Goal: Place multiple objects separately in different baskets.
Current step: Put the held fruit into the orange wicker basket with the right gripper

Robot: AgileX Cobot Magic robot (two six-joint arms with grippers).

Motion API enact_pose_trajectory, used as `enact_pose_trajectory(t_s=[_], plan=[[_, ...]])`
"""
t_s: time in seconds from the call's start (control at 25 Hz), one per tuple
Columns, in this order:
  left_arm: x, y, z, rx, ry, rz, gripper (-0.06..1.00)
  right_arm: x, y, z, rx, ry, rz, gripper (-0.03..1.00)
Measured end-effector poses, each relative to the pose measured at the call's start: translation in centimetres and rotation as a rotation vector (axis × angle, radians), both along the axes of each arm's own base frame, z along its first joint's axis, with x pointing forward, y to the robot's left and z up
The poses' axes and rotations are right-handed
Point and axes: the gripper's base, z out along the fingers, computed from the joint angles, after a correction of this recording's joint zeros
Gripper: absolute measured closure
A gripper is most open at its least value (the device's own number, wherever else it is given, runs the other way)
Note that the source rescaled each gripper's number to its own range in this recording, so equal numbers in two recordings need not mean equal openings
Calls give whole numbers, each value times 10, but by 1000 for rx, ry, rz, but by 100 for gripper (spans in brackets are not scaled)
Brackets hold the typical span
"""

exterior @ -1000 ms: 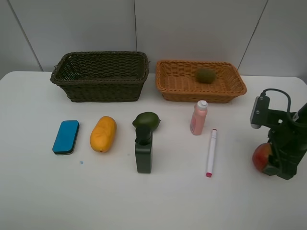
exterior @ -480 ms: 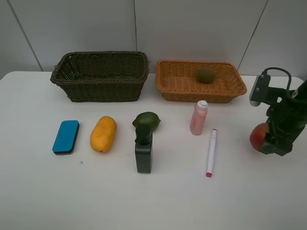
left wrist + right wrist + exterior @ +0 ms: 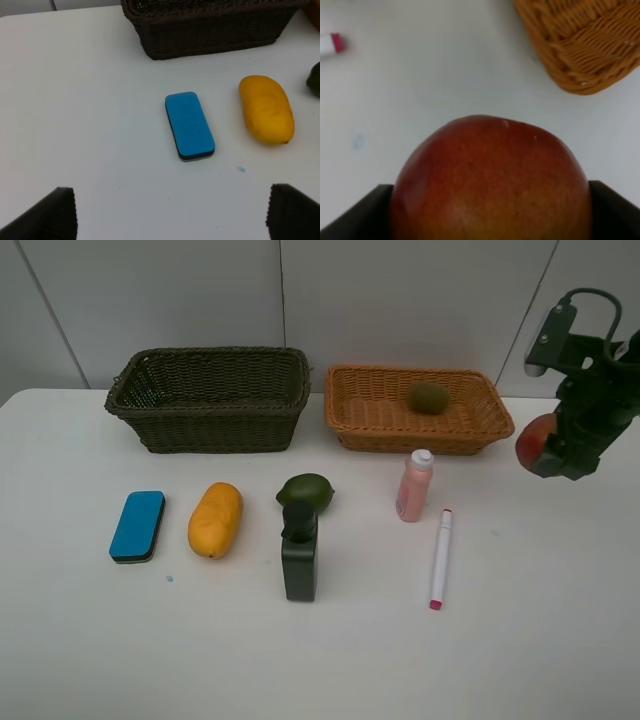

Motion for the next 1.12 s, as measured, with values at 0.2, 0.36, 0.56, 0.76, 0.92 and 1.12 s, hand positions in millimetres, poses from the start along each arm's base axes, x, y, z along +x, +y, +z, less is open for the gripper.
enact_pose_trajectory(t_s=[0.2, 0.36, 0.56, 0.76, 0.92, 1.12], plan=[[0, 0, 0, 0, 0, 0, -6, 17, 1, 24, 8, -137, 5, 11], [0, 0, 0, 0, 0, 0, -6, 28, 2, 36, 17, -252, 13, 11], [0, 0, 0, 0, 0, 0, -6, 41, 4, 28, 30, -312, 18, 11], [0, 0, 0, 0, 0, 0, -6, 58, 5, -1, 40, -296, 19, 11], [0, 0, 0, 0, 0, 0, -6, 70, 7, -19, 65, -320, 7, 11], [0, 0, 0, 0, 0, 0, -6, 85, 10, -32, 131, -324, -52, 11]])
